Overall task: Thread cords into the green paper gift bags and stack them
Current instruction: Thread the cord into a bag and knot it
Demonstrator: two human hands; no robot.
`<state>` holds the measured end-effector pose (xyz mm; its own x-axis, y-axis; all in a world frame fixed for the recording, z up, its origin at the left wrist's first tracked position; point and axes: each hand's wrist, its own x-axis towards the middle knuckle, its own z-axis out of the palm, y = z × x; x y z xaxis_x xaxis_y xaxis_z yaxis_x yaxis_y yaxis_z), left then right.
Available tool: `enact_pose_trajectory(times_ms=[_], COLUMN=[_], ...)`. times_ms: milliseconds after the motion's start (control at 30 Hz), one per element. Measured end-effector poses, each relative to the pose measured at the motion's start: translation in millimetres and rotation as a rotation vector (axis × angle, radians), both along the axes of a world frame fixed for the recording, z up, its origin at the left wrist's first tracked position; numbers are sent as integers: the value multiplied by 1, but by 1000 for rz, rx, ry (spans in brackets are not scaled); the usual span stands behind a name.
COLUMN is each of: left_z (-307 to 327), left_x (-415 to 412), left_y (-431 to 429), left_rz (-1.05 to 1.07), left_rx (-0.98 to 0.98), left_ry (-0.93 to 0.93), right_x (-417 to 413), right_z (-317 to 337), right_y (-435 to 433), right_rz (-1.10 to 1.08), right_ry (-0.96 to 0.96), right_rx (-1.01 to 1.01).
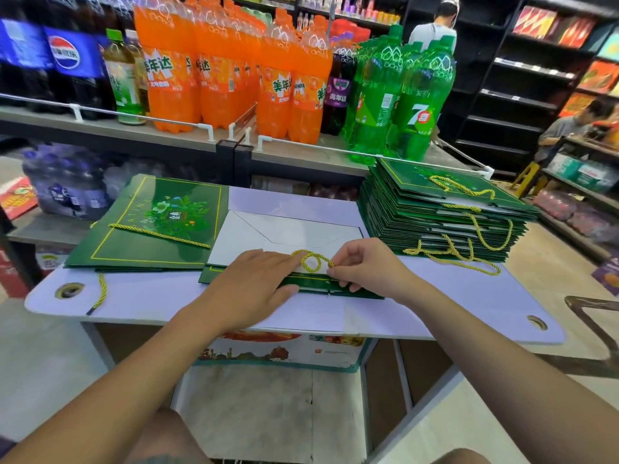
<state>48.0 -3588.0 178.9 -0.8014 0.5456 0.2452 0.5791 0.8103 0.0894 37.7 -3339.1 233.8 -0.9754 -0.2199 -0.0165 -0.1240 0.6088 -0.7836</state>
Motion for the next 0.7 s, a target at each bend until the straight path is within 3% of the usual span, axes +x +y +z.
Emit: enact_pose_trajectory(times_ms=[400,700], left_z=[5,8], left_x=[3,8], left_y=[3,5], left_rz=[25,41], left_rx=[48,102], left_ry=[-2,2], right_x=[-1,-7], right_z=[-3,0], right_y=[-3,1], right_rz=[-18,22], right_ry=[20,158], right_rx=[-10,165])
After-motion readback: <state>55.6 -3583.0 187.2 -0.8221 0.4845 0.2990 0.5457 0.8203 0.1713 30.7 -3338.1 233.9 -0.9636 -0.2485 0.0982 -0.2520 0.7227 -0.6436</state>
